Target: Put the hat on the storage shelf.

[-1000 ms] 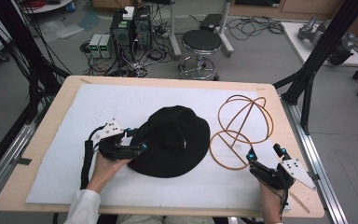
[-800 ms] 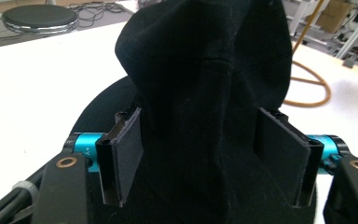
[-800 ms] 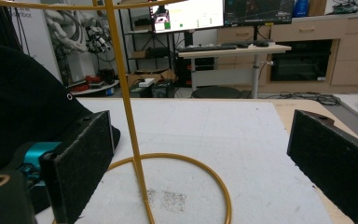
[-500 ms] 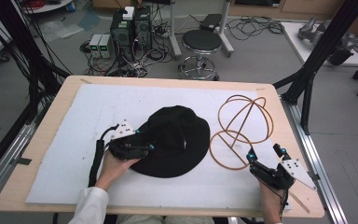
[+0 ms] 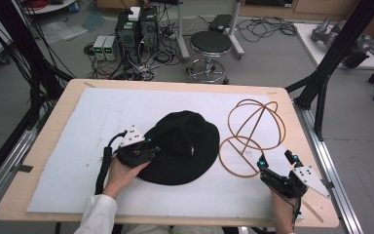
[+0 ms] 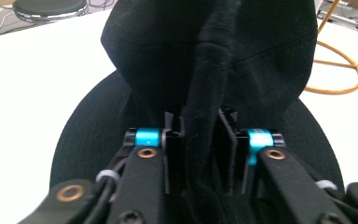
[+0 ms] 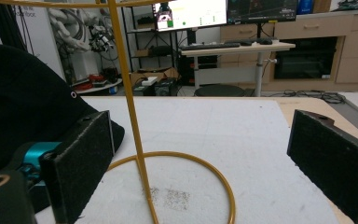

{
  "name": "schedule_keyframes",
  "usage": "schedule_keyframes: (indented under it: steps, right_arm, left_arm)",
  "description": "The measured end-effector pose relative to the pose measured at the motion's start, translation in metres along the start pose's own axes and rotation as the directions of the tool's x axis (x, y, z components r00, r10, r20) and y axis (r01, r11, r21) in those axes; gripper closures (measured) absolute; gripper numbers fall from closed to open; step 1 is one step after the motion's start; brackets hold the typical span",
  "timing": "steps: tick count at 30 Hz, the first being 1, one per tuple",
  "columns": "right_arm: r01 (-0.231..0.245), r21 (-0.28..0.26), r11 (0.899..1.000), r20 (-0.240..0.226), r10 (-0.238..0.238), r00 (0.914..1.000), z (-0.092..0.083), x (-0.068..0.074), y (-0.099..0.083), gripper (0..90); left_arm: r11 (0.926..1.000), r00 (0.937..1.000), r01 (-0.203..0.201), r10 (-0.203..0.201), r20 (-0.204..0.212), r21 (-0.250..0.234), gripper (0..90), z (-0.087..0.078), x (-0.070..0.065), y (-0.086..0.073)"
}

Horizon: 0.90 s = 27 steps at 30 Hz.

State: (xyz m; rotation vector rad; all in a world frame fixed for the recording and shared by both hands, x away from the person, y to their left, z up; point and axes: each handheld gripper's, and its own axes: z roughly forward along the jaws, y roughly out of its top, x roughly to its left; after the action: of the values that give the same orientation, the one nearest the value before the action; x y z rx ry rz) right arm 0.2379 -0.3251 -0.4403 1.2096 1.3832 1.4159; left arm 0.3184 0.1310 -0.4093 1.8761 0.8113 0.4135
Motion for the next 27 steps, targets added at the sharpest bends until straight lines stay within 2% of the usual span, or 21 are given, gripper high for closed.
schedule_keyframes:
  steps: [2,4,8,13,19,23,25,27]
  right_arm:
    - [-0.003,0.002,1.0,0.001,0.003,1.0,0.0,0.0,0.0,6.3]
    - [-0.005,0.002,1.0,0.001,0.005,1.0,0.0,0.0,0.0,6.3]
    - [-0.004,-0.001,1.0,0.003,0.004,1.0,0.0,-0.001,0.0,6.3]
    - [-0.002,0.004,1.0,-0.001,0.002,1.0,0.0,-0.001,0.0,6.3]
    - [-0.006,0.006,1.0,0.0,0.006,1.0,0.0,-0.001,0.0,6.3]
    - [-0.009,0.007,1.0,0.0,0.009,1.0,0.0,-0.001,0.0,6.3]
    - [-0.011,0.004,1.0,0.002,0.011,0.9999,0.0,-0.002,-0.001,6.3]
    - [-0.012,0.003,1.0,0.003,0.012,0.9999,0.0,-0.002,-0.001,6.3]
  left_arm:
    - [0.9999,0.9999,-0.014,0.014,0.006,0.004,83.7,0.0,0.0,-0.001]
    - [0.9999,0.9999,-0.01,0.01,0.007,-0.009,86.7,0.0,0.0,-0.001]
    - [0.999,1.0,-0.004,0.004,0.002,-0.044,87.4,-0.002,0.002,-0.004]
    - [0.9975,0.9995,-0.028,0.027,-0.018,-0.064,87.3,-0.004,0.001,-0.005]
    - [0.9916,0.9992,-0.036,0.034,-0.019,-0.124,87.4,-0.011,0.0,-0.002]
    - [0.9866,0.9996,-0.026,0.024,-0.015,-0.161,87.3,-0.017,0.001,0.004]
    - [0.985,1.0,-0.006,0.007,0.005,-0.173,87.1,-0.019,0.002,0.007]
    - [0.9812,0.9999,-0.005,0.007,0.011,-0.193,87.2,-0.023,0.002,0.01]
